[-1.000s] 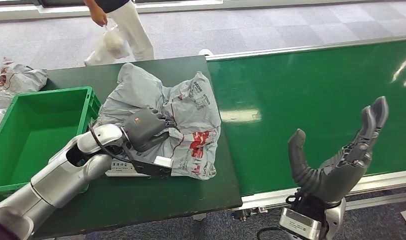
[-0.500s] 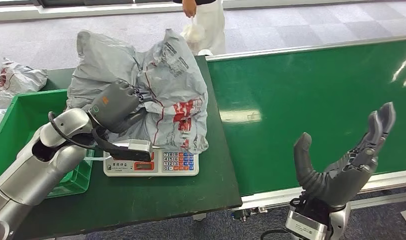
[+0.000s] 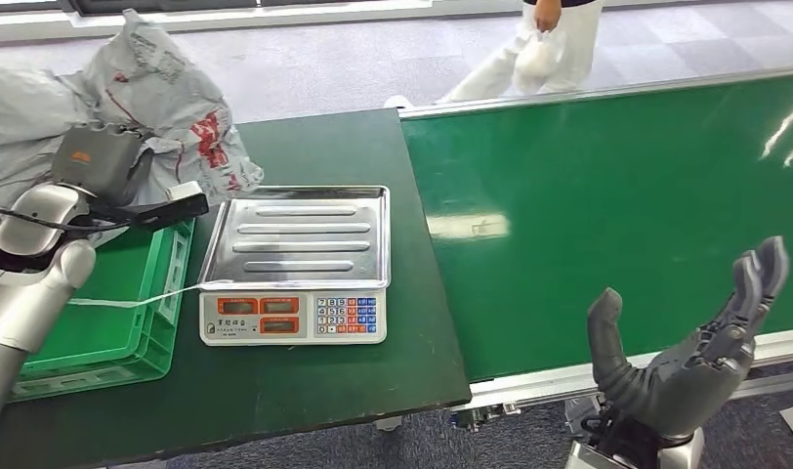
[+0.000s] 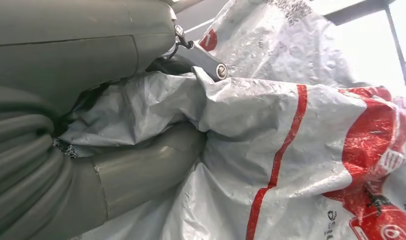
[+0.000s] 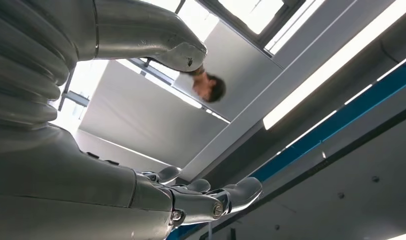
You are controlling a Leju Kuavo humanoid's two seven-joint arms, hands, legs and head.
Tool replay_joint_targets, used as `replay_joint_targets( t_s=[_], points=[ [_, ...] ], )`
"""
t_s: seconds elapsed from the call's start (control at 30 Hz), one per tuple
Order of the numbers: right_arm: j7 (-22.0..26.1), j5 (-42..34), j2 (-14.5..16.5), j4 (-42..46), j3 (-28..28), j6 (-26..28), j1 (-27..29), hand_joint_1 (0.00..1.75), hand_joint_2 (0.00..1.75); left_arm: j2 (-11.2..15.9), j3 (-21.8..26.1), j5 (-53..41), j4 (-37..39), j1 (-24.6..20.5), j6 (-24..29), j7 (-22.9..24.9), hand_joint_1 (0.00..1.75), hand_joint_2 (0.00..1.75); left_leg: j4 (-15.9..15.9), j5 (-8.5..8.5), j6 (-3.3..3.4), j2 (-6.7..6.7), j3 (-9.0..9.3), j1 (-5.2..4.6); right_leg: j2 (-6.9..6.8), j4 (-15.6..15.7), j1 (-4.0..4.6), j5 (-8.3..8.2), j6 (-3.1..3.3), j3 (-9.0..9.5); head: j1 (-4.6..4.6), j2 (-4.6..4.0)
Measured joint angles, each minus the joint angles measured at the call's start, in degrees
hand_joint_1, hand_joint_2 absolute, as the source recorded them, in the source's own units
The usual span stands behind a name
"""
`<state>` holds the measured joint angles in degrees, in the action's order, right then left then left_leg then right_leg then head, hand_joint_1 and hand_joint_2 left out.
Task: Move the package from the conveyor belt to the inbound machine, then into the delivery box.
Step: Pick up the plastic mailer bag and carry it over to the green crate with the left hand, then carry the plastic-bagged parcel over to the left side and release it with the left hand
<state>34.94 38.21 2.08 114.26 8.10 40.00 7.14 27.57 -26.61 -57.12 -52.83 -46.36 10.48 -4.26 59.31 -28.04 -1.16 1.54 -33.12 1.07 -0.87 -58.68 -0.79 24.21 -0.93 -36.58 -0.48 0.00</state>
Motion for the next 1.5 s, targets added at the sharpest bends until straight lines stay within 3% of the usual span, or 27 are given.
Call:
replay_joint_targets(
  t_s=[0.33, 0.67, 0.7, 0.8, 0.83, 0.93, 1.03, 1.2, 1.4, 1.5],
  points=[
    [-0.29, 1.08, 0.36, 0.03, -0.13, 0.0, 0.53, 0.0, 1.75, 0.1, 8.03, -2.43, 14.88, 1.6, 2.84, 3.32, 1.75, 1.75, 0.0, -0.01, -0.01, -0.03, -0.06, 0.0, -0.02, -0.01, -0.01, 0.02, 0.02, -0.01, 0.0, 0.0],
    [-0.99, 2.36, 1.07, 0.01, -0.1, 0.0, 0.58, 0.0, 1.75, 0.1, 13.88, -3.67, 21.41, 4.3, 3.95, 4.96, 1.72, 1.75, -0.01, -0.01, -0.01, -0.12, -0.08, 0.01, -0.06, -0.01, 0.0, 0.04, 0.05, 0.0, 0.0, 0.0],
    [-0.99, 2.35, 1.09, 0.01, -0.1, 0.0, 0.58, 0.0, 1.75, 0.1, 14.33, -4.03, 21.78, 4.46, 4.08, 5.17, 1.29, 1.75, -0.01, -0.01, -0.01, -0.12, -0.08, 0.01, -0.06, -0.01, 0.0, 0.04, 0.05, 0.0, 0.0, 0.0],
    [-0.99, 2.32, 1.09, -0.01, -0.09, -0.02, 0.58, 0.0, 1.75, 0.1, 16.27, -4.94, 22.7, 5.09, 4.69, 5.46, 0.0, 0.44, -0.01, -0.01, -0.01, -0.1, -0.08, 0.01, -0.05, -0.01, 0.0, 0.04, 0.05, 0.0, 0.0, 0.0],
    [-0.99, 2.33, 1.09, -0.02, -0.09, -0.02, 0.58, 0.0, 1.75, 0.1, 17.03, -4.99, 22.9, 5.35, 4.98, 5.33, 0.0, 0.0, -0.01, -0.01, -0.01, -0.1, -0.08, 0.01, -0.05, -0.01, 0.0, 0.05, 0.05, -0.01, 0.0, 0.0],
    [-0.99, 2.38, 1.09, -0.14, -0.03, -0.02, 0.59, 0.0, 1.75, -0.14, 20.14, -3.15, 22.86, 6.57, 6.4, 3.63, 0.0, 0.0, -0.01, -0.01, -0.01, -0.11, -0.07, 0.0, -0.05, -0.01, 0.0, 0.05, 0.05, -0.04, 0.0, 0.0],
    [-1.18, 2.47, 1.11, -0.5, 0.03, -0.02, 0.6, 0.0, 1.75, -1.76, 25.55, 4.77, 19.74, 8.87, 6.46, -0.63, 0.0, 0.0, -0.01, -0.01, -0.01, -0.11, -0.07, -0.02, -0.05, 0.0, -0.01, 0.05, 0.05, -0.05, -0.01, 0.0],
    [-1.95, 2.05, 1.5, -1.44, 0.03, -0.02, 0.6, 0.0, 1.75, -8.36, 34.92, 29.28, 2.68, 17.24, 4.18, -5.09, 0.0, 0.0, -0.01, -0.09, 0.0, 0.03, -0.07, -0.07, 0.05, 0.02, -0.06, 0.05, 0.04, -0.06, 0.0, 0.0],
    [-2.19, 1.98, 1.76, -2.2, 0.03, -0.02, 0.59, 0.0, 1.75, -11.7, 37.85, 33.8, -9.97, 22.94, 5.7, -4.37, 0.0, 0.0, -0.01, -0.13, -0.01, 0.02, -0.09, -0.04, 0.03, 0.02, -0.03, 0.08, 0.05, -0.07, -0.02, 0.0],
    [-2.09, 1.93, 1.89, -2.42, 0.03, -0.02, 0.62, 0.0, 1.75, -12.56, 38.14, 38.87, -14.11, 25.01, 6.06, -7.52, 0.0, 0.0, -0.01, -0.12, -0.02, 0.03, -0.08, -0.01, 0.02, 0.01, -0.01, 0.09, 0.08, -0.07, -0.02, 0.0]
  ],
)
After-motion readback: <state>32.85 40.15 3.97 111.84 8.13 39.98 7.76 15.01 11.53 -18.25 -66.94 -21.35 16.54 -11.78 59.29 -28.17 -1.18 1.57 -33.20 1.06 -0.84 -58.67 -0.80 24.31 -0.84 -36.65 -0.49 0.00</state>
